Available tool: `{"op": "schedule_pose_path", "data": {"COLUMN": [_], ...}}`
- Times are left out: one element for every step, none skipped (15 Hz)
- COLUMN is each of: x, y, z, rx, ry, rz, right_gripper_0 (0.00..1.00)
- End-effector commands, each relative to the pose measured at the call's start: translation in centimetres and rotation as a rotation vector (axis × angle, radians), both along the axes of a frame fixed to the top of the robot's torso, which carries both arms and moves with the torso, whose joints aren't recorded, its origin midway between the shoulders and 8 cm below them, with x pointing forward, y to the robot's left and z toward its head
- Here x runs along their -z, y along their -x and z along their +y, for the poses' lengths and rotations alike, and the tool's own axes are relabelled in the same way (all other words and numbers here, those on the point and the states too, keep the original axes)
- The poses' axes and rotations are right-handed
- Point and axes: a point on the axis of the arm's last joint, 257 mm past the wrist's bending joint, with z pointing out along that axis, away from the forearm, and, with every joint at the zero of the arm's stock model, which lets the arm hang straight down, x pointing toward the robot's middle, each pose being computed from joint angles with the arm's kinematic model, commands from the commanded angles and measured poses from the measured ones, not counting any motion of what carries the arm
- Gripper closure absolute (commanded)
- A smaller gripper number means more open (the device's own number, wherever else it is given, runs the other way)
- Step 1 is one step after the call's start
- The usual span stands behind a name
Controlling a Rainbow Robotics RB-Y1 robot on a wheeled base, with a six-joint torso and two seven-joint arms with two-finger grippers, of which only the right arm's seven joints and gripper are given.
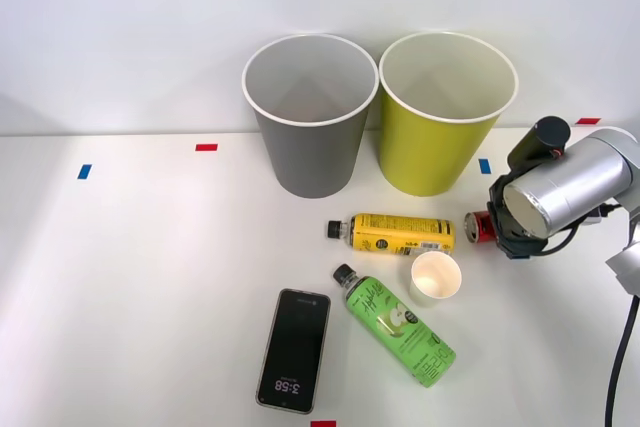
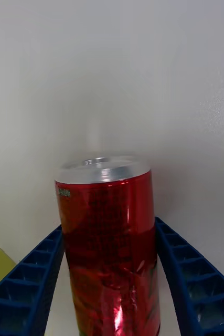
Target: Put cans in the gray bin, plastic bottles in the light green bin
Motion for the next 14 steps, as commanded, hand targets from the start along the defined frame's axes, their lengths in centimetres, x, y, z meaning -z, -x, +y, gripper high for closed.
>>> {"op": "schedule_pose_path", "data": {"x": [0.2, -0.1, -0.2, -0.5, -1.1, -1.7, -2.3, -2.8, -3.5, -4.1, -4.8, -5.4, -5.9, -6.4], "y": [0.2, 0.2, 0.2, 0.4, 0.9, 1.4, 1.8, 2.3, 3.1, 3.5, 4.2, 4.9, 5.4, 6.0], "z": [-0.2, -0.2, -0.1, -0.1, -0.6, -1.1, -1.5, -1.8, -2.4, -2.9, -3.6, -4.3, -4.7, -5.1], "rx": [-0.013, -0.023, -0.034, -0.074, -0.140, -0.199, -0.245, -0.291, -0.357, -0.409, -0.495, -0.553, -0.603, -0.662], "ry": [0.021, 0.032, 0.039, 0.077, 0.145, 0.201, 0.247, 0.292, 0.364, 0.424, 0.512, 0.586, 0.655, 0.737], "rz": [0.010, 0.008, 0.008, 0.013, 0.030, 0.046, 0.063, 0.077, 0.091, 0.095, 0.095, 0.092, 0.085, 0.084], "right_gripper_0": [0.97, 1.00, 1.00, 1.00, 1.00, 1.00, 1.00, 1.00, 1.00, 1.00, 1.00, 1.00, 1.00, 1.00]}}
